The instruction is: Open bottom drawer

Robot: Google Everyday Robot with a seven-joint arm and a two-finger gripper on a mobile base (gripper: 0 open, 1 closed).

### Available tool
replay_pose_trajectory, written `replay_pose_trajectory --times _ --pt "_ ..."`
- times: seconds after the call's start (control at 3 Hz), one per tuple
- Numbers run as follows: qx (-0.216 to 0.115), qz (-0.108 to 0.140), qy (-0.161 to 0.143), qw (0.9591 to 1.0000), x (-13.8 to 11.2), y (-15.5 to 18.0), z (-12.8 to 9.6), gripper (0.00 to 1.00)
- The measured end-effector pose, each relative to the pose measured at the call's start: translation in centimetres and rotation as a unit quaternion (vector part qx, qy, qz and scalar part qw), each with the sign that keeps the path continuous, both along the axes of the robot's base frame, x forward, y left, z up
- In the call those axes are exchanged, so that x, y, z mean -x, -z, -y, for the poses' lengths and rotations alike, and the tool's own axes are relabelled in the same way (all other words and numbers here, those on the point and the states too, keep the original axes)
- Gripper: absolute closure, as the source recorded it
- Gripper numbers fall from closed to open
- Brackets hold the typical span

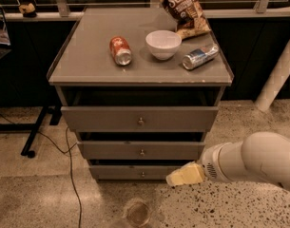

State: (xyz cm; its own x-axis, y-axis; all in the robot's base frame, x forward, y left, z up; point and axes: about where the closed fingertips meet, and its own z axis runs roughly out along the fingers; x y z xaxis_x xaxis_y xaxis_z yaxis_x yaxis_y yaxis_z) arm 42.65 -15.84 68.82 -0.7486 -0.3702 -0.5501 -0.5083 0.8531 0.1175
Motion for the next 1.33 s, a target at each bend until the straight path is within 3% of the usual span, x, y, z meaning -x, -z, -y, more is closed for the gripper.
replay_pose_trajectory --times 0.33,0.67,1.0,1.33 --pt "-0.011 0.019 0.005 0.9997 0.4 -1.2 0.3 0.0" --pt "-0.048 0.043 0.004 0.9979 0.9 -0.9 0.6 0.0" --pt "-0.098 0.063 -0.012 0.9932 1.4 0.2 1.0 0.0" --pt "-0.128 0.078 -0.048 0.9876 1.6 1.8 0.8 0.0"
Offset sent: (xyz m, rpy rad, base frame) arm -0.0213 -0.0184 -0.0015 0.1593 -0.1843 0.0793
